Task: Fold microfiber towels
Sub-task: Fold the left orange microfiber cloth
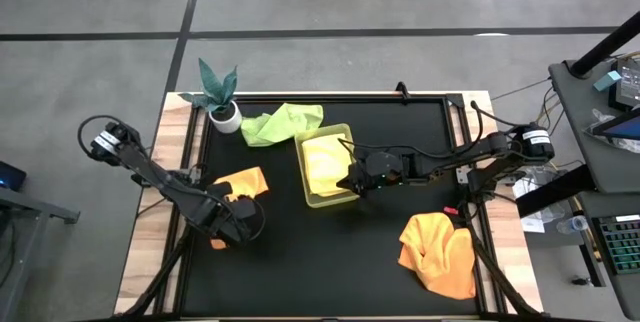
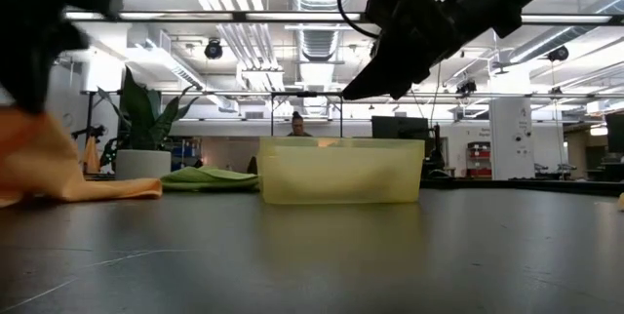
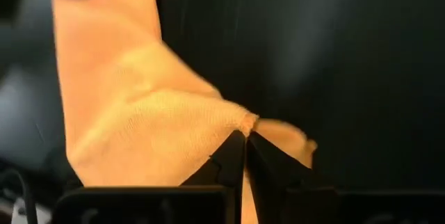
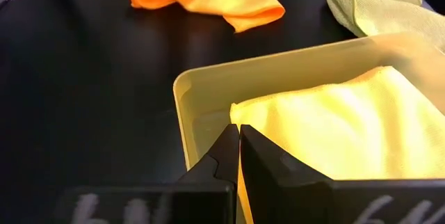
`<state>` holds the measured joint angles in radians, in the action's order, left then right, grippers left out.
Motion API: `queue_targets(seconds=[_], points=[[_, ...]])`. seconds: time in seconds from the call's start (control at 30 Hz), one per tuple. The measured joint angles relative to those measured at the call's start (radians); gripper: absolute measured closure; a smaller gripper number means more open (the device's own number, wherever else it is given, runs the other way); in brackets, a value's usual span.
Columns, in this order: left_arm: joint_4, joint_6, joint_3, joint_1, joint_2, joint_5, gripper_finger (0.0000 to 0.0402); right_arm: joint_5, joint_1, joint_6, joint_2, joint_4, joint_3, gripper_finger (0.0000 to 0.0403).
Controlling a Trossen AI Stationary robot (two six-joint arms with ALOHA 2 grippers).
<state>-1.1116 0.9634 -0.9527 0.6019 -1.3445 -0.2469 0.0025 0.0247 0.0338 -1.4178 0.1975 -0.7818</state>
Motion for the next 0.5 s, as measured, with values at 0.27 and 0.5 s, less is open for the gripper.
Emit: queue_targets(seconds=[0.27, 0.5], points=[[0.005, -0.053, -0.184, -0.001, 0.016, -0.278, 0.0401, 0.038, 0.053, -0.066, 0.0, 0.141, 0.0, 0.0394], [0.005, -0.087, -0.261, -0.016, 0.015, -0.416, 0.0401, 0.096, 0.105, -0.122, 0.0, 0.29, 0.0, 0.0388]])
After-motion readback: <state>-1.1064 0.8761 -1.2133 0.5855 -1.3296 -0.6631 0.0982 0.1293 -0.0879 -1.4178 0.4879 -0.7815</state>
